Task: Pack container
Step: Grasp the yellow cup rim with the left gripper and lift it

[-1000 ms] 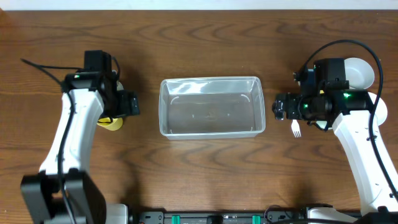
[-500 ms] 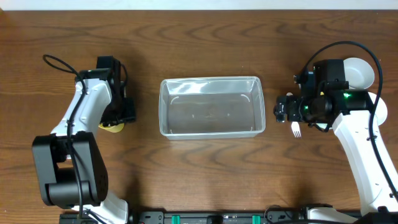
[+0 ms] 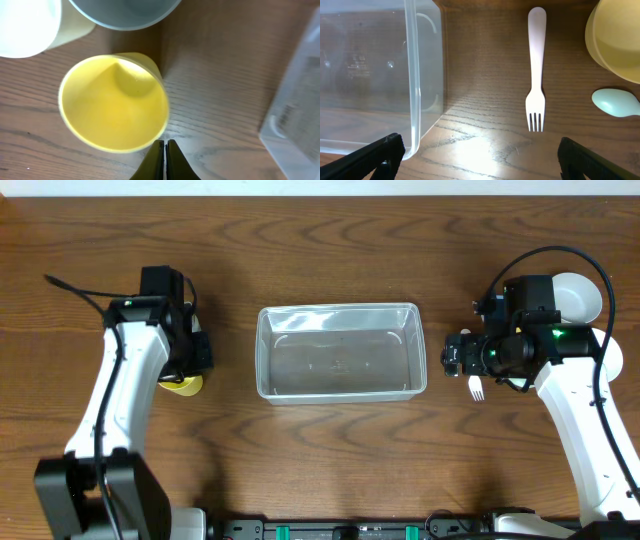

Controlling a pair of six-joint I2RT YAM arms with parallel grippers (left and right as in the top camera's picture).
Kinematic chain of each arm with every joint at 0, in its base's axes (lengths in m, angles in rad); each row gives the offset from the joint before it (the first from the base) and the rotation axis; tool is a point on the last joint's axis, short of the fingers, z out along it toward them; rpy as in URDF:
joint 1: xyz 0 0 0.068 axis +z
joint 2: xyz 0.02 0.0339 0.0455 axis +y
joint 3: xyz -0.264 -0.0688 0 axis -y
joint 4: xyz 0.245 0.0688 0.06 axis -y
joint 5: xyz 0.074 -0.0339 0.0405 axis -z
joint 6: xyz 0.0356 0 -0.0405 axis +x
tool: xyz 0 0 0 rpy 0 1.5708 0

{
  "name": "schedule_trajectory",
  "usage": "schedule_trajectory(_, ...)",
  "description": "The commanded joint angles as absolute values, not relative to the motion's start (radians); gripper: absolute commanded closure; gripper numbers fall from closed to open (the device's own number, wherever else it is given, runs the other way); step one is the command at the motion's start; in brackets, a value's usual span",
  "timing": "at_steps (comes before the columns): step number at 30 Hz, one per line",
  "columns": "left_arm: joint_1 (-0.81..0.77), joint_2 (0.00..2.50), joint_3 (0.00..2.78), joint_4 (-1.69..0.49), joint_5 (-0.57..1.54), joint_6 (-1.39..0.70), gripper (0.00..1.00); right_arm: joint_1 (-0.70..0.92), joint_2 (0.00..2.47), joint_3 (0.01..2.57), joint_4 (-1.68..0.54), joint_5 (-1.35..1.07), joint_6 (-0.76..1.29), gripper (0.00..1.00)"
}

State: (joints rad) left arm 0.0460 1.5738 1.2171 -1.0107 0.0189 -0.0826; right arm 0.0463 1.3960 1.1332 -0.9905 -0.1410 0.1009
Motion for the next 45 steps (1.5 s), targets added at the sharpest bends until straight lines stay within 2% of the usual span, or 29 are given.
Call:
schedule_trajectory(1,0.018,1.512,1.237,-1.011,0.015,-0.088,0.94,0.040,1.397,1.150,-0.992,-0.135,0.088,0.01)
schedule_trajectory(5,0.010,1.493,1.237,-1.011,0.014,-0.088,0.94,0.040,1.397,1.150,-0.992,-0.135,0.088,0.01)
schedule_trajectory(7,0.010,1.496,1.236,-1.013,-0.007,-0.088,0.90,0.040,1.397,1.150,-0.992,-0.135,0.088,0.01)
schedule_trajectory(9,0.010,1.497,1.236,-1.012,-0.033,-0.088,0.77,0.040,1.397,1.150,-0.996,-0.134,0.088,0.01)
schedule_trajectory(11,0.011,1.497,1.236,-1.008,-0.062,-0.088,0.70,0.040,1.397,1.150,-1.000,-0.134,0.088,0.01)
schedule_trajectory(12,0.012,1.497,1.235,-1.004,-0.073,-0.088,0.57,0.040,1.397,1.150,-1.000,-0.134,0.088,0.01)
schedule_trajectory(13,0.012,1.497,1.234,-1.002,-0.073,-0.088,0.55,0.040,1.397,1.150,-0.999,-0.134,0.088,0.01)
schedule_trajectory(21,0.012,1.536,1.194,-0.974,-0.072,-0.088,0.51,0.040,1.397,1.150,-0.999,-0.134,0.088,0.01)
schedule_trajectory(28,0.012,1.664,1.172,-0.925,-0.072,-0.088,0.51,0.040,1.397,1.150,-1.002,-0.134,0.088,0.01)
schedule_trajectory(31,0.012,1.722,1.172,-0.913,-0.072,-0.089,0.55,0.040,1.397,1.150,-1.010,-0.134,0.088,0.01)
schedule_trajectory(40,0.012,1.750,1.173,-0.918,-0.071,-0.089,0.88,0.040,1.397,1.150,-1.021,-0.101,0.088,0.01)
schedule_trajectory(41,0.012,1.749,1.174,-0.925,-0.071,-0.091,0.95,0.040,1.397,1.150,-1.022,-0.101,0.088,0.01)
schedule_trajectory(45,0.007,1.734,1.193,-0.964,-0.062,-0.093,0.95,0.040,1.397,1.150,-1.022,-0.101,0.088,0.01)
